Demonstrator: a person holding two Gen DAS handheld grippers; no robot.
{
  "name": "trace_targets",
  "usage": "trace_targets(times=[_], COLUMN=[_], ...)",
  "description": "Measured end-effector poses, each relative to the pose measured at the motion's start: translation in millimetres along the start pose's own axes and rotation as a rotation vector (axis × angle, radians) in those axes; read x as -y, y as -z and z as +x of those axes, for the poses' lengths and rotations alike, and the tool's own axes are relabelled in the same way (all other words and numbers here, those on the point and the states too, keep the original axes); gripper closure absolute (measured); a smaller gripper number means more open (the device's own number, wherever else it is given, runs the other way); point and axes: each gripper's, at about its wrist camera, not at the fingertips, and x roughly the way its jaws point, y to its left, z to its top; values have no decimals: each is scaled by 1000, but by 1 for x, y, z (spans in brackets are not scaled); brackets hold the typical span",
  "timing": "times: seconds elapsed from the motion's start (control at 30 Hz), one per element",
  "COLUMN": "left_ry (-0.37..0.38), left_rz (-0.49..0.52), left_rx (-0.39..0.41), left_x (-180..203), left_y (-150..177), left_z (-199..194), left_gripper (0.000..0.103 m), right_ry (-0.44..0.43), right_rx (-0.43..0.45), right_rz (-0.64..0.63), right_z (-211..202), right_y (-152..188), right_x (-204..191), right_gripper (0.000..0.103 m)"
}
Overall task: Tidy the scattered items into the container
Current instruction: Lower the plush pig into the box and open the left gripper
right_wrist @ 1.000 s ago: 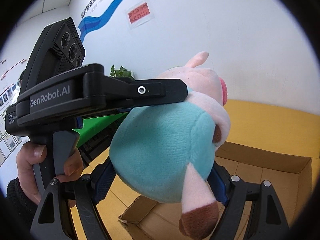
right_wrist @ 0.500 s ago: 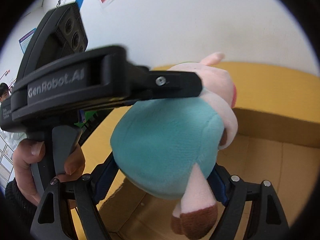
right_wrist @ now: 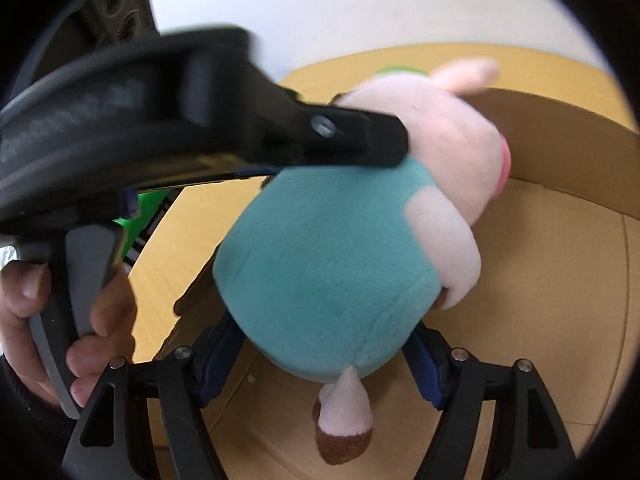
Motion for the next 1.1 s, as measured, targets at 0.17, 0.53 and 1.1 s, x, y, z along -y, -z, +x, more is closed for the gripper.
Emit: trace_targets(times=[0.17,0.53,1.1], left_ry=[29,-96,-274], left_rz=[-65,-38,89], left_rx=[7,196,138], left_x=[-14,13,75], left_y=[6,35,177], left_z=[-8,-86,-92], left_gripper=[40,1,0], right_ry=[-10,168,427], right_rx=[-47,70,219], right_rz=[-35,-149,-24], right_z=[8,-62,-200], right_y=[1,11,106], right_x=[-5,-39,43], right_gripper=[28,19,1])
